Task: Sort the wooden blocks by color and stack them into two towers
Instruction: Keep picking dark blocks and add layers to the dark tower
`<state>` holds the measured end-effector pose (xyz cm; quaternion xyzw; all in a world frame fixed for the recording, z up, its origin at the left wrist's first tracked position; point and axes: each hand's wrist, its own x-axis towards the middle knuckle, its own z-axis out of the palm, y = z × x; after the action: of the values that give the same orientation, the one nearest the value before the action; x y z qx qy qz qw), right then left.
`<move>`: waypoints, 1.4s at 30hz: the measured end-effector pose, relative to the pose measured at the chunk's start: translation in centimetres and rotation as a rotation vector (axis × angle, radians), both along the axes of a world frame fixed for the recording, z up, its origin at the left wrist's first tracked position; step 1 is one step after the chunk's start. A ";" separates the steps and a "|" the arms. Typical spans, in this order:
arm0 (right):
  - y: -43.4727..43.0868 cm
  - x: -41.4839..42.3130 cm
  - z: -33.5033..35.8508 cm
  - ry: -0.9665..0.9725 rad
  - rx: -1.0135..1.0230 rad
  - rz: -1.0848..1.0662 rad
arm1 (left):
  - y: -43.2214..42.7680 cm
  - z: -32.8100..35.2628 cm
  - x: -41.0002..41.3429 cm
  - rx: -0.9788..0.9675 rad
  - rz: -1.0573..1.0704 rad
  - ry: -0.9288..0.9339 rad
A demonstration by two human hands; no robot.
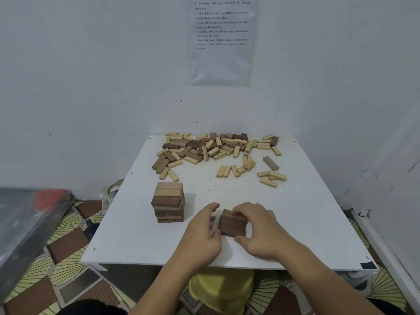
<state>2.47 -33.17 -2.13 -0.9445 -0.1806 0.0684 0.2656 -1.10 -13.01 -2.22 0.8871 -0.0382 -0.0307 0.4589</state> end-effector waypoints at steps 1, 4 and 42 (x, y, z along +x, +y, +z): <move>-0.4 0.3 0.1 0.032 0.009 0.037 | 0.0 -0.2 -0.1 -0.017 0.013 -0.005; -1.2 0.9 0.0 0.076 0.025 0.081 | -0.4 -0.3 -0.1 -0.080 0.058 -0.014; 4.1 0.6 -0.8 0.263 1.211 -0.526 | -4.4 -1.1 4.1 -0.659 0.240 0.109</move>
<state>3.09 -29.05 -2.94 -0.6250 0.0829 0.0026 0.7762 2.96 -17.39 -3.34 0.6866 0.0830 -0.0100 0.7222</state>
